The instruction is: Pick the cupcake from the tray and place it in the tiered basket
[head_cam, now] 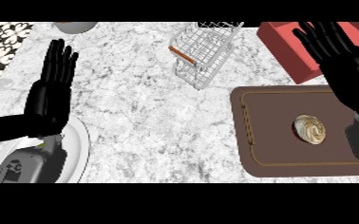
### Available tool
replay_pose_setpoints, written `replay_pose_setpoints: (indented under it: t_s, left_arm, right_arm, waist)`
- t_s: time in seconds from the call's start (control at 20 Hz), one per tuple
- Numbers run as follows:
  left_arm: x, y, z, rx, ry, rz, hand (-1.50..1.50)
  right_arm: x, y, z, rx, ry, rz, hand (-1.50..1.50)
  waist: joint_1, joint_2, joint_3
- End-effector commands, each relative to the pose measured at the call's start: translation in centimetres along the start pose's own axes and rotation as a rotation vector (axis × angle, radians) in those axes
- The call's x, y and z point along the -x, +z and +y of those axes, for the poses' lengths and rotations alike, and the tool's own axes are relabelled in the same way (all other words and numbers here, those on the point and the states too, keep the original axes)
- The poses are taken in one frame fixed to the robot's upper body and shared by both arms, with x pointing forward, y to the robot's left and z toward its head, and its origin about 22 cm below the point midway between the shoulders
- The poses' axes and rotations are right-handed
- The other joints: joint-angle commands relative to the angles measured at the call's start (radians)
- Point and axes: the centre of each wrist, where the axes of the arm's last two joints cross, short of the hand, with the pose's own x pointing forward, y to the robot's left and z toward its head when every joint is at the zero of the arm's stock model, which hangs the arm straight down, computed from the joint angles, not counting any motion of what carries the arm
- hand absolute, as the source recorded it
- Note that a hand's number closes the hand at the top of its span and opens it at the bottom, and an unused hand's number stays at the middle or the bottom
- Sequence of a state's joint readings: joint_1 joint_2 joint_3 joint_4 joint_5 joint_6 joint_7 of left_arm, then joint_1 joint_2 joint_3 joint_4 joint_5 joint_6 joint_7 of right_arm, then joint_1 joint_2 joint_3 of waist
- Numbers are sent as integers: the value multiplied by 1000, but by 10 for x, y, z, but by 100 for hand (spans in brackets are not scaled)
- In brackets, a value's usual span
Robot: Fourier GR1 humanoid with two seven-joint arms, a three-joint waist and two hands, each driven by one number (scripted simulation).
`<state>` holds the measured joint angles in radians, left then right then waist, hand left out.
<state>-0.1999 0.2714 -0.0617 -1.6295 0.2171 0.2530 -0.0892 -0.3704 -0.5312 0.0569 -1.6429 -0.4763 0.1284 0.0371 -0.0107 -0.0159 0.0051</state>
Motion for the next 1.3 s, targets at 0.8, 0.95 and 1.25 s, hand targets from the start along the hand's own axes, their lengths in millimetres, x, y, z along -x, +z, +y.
replay_pose_setpoints:
  t_s: [0.8,0.95,1.25]
  left_arm:
    - [30,33,52,99,-87,467,0]
    - [30,38,46,103,-98,455,0]
    - [36,39,42,112,-81,477,0]
  right_arm:
    - [33,125,-48,299,469,76,-150]
    - [4,125,-55,219,753,164,-150]
    - [-44,117,-56,-123,1050,465,-150]
  waist:
    - [-1,13,-5]
    - [-9,9,-8]
    - [-14,11,-12]
